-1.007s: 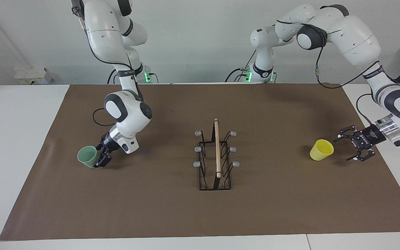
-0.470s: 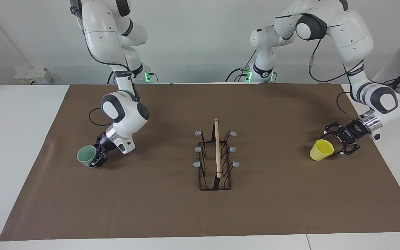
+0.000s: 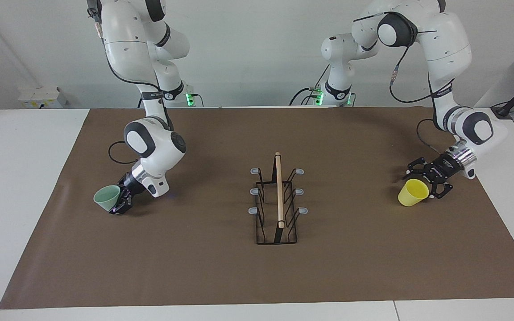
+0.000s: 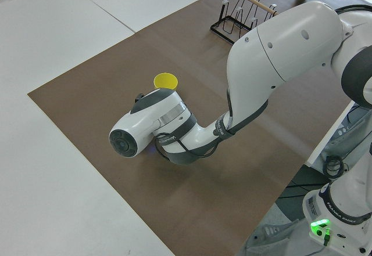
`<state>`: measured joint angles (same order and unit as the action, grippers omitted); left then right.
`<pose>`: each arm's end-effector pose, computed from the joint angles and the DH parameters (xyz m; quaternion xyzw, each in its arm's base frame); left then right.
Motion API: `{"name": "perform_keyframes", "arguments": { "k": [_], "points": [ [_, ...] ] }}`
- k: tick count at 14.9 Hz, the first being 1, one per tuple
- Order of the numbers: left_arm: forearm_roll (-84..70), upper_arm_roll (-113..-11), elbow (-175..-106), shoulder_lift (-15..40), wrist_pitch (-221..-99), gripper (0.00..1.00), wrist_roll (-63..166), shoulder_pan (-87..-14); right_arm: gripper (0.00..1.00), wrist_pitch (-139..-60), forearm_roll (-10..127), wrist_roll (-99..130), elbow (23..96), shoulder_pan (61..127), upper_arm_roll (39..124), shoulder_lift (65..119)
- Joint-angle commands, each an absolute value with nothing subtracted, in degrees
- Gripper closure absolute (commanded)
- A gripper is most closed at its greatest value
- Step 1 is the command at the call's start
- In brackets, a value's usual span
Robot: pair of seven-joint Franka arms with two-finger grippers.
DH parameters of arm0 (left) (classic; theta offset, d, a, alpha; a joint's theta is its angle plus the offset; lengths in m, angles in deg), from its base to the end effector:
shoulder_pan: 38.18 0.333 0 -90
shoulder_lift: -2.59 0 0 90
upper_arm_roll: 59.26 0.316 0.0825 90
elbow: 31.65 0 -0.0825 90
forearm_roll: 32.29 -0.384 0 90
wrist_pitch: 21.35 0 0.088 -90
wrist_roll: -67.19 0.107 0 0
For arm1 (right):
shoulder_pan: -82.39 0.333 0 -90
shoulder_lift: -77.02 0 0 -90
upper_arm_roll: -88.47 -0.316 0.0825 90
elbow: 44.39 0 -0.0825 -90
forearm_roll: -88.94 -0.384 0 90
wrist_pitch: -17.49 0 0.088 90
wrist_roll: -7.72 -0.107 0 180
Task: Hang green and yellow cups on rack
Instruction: 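Move the left gripper to the yellow cup while the right gripper reaches the green cup, then grasp the yellow cup with the left gripper while the right gripper grasps the green cup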
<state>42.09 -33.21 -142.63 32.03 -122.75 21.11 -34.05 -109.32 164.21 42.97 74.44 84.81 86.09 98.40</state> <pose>0.5544 0.2118 0.2363 0.4559 0.7430 -0.2847 0.3988 0.5814 0.0165 0.2459 0.5989 0.6652 -0.2013 0.3979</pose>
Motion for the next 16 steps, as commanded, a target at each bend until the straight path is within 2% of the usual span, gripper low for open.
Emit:
{"name": "perform_keyframes", "arguments": {
  "k": [1,8,10,15,16],
  "points": [
    [44.43,-32.89,-145.56,29.74,-126.28,0.00,21.93,-36.59,1.00,-109.61,163.67,39.98,73.92,84.41,85.48,97.58],
    [46.64,-33.33,-145.47,30.01,-128.49,0.00,22.80,-38.35,1.00,-106.01,139.44,40.24,65.31,89.67,85.48,98.03],
    [46.64,-33.42,-145.47,29.75,-128.31,0.00,24.21,-38.36,1.00,-105.65,129.51,40.06,61.80,90.12,85.48,97.94],
    [48.05,-33.42,-145.47,29.66,-128.40,0.00,24.30,-38.62,1.00,-106.09,115.25,37.00,57.74,91.09,85.39,97.94],
    [48.05,-33.33,-145.47,29.57,-128.49,0.06,24.39,-38.71,1.00,-106.87,113.83,35.42,57.74,91.35,85.31,97.94]
  ]
}}
